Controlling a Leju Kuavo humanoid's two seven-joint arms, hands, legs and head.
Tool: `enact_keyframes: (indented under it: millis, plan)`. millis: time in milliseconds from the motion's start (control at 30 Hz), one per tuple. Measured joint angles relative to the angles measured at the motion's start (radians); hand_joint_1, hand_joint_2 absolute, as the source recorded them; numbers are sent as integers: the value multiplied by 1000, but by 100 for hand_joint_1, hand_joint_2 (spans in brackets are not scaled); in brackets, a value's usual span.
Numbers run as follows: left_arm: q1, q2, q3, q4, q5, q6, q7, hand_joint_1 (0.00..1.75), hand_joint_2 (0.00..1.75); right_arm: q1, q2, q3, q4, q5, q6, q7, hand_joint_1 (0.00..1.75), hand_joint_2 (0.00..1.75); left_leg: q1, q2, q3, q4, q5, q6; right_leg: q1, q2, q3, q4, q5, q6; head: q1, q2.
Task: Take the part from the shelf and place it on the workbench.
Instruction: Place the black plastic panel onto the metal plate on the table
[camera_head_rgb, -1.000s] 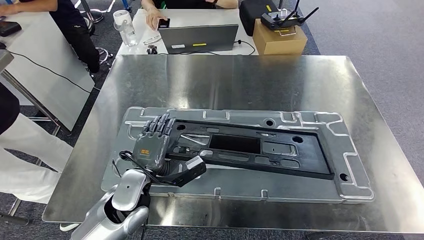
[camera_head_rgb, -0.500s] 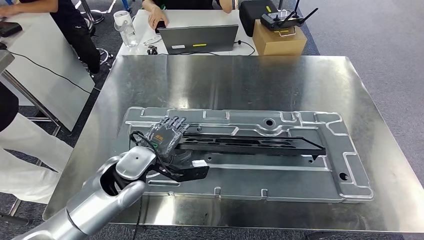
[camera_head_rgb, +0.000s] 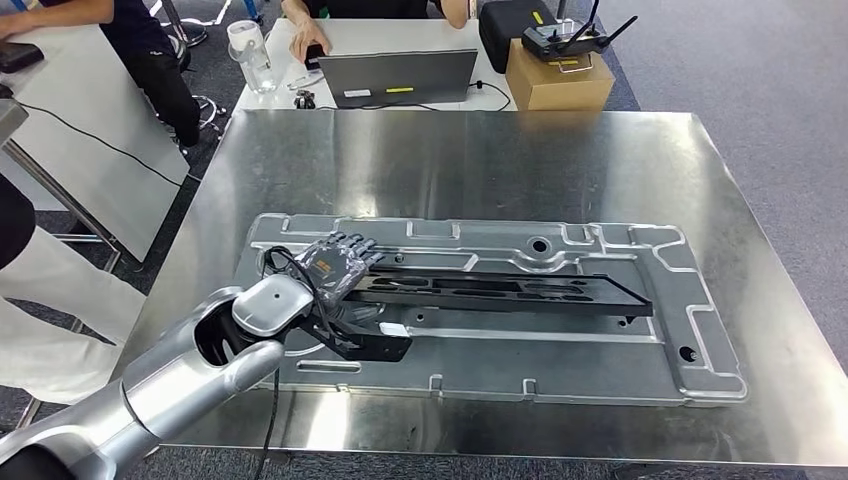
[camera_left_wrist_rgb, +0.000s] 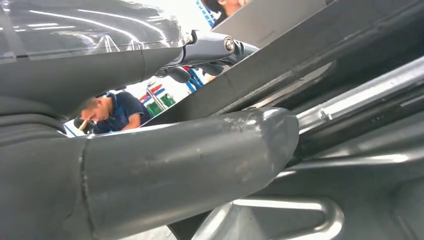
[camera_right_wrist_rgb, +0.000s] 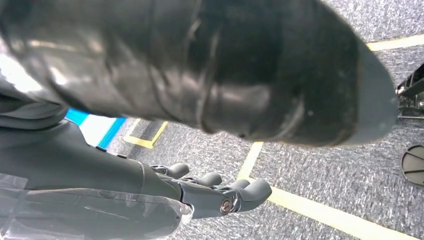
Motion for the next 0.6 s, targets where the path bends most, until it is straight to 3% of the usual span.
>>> enact_keyframes:
  millis: [167,400,500,600]
  plan:
    - [-6,11,-19,-8,2,33,16,0,0,1,0,-5,0,0,-2,0,0,0,0,0,0,0,0,0,0,0,0,0,0,0,0,0]
    - [13,19,-19,-64,74,150,26,0,0,13,8,-21,0,-9,-23,-15,0,0,0,0,0,0,0,0,0,0,0,0,0,0,0,0]
    - [26,22,3,-91,217,113,-31,0,0,22,15,-27,0,-11,-27,-26,0,0,0,0,0,0,0,0,0,0,0,0,0,0,0,0]
    - [13,42,16,-97,423,20,-143,0,0,32,13,-28,0,8,-11,-48,0,0,0,0,0,0,0,0,0,0,0,0,0,0,0,0]
